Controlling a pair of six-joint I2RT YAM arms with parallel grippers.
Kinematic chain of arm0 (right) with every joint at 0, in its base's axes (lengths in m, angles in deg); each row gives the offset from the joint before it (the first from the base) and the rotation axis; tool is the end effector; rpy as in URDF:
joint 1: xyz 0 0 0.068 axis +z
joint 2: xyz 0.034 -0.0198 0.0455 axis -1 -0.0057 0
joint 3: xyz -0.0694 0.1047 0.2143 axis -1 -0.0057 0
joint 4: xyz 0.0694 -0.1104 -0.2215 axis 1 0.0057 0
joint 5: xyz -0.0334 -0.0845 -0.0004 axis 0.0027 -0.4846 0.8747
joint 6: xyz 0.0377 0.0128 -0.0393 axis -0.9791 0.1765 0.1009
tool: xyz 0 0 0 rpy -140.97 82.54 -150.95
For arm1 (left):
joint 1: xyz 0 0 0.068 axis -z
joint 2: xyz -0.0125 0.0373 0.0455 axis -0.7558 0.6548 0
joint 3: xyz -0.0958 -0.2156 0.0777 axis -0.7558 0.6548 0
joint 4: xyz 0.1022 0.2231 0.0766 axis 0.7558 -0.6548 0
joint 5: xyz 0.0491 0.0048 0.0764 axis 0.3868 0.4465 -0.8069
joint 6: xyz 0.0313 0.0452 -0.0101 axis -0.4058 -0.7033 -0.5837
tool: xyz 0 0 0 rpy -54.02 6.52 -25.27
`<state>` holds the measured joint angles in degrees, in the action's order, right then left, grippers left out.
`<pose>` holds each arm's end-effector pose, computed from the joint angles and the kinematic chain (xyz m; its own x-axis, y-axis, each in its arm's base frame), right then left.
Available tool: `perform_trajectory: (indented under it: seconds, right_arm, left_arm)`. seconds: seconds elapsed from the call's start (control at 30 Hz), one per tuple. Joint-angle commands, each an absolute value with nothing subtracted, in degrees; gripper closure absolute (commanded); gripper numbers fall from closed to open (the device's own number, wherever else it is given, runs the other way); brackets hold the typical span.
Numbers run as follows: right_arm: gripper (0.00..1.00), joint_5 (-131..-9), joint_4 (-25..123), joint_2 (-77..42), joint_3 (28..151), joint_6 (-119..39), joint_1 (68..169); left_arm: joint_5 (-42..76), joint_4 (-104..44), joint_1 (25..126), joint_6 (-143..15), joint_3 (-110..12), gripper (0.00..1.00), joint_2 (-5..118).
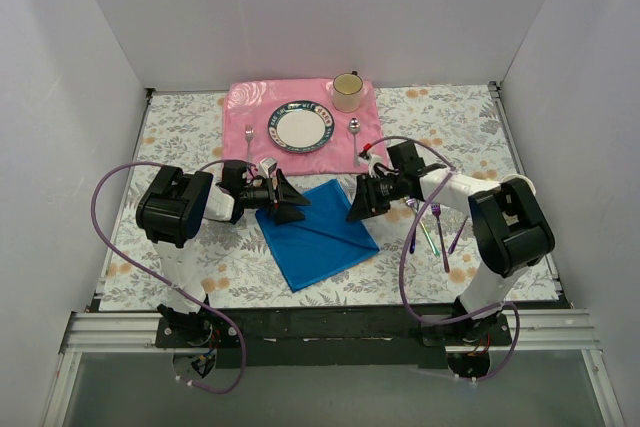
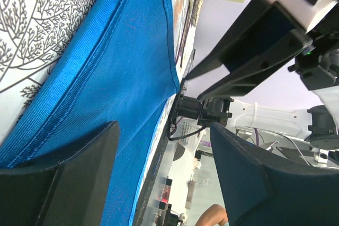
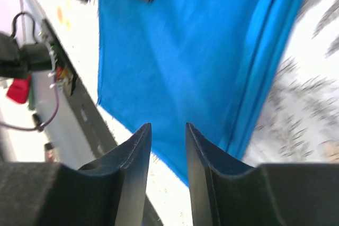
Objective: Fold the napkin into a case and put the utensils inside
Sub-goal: Smooth out the upper triangle-folded napkin at the center of the board.
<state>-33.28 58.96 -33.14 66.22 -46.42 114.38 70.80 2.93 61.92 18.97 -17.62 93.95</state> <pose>0.2805 0.1589 0.1424 -0.8756 -0.2235 -0.4282 -0.4768 0.5422 0.6919 0.3012 -0.1035 0.0669 -0.7411 -0.3121 0.5944 -0.6496 0.1100 -0.7522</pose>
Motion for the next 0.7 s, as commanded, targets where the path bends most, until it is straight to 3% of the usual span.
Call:
perform_trajectory:
  seconds: [0.0,0.27,0.33,0.67]
  right_arm:
    - [0.59,-37.2,56.5,-34.4,72.1,-45.2,114.2]
    - [0.48,-43.4,55.8,-40.2,80.7,-43.5,114.2]
    - [0.38,-46.1,55.0,-41.6,83.1,-43.1,114.3]
    - [0.39,-47.9,52.8,-50.4,90.6,-44.1,114.1]
  left_arm:
    - [65.6,-2.5,61.0,17.8,-15.9,0.31,96.7]
    - [65.6,-2.2,61.0,17.8,-16.0,0.31,96.8]
    - [65.7,-2.1,61.0,17.8,-16.0,0.31,96.7]
    - [65.8,-2.2,61.2,17.6,-16.0,0.32,96.4]
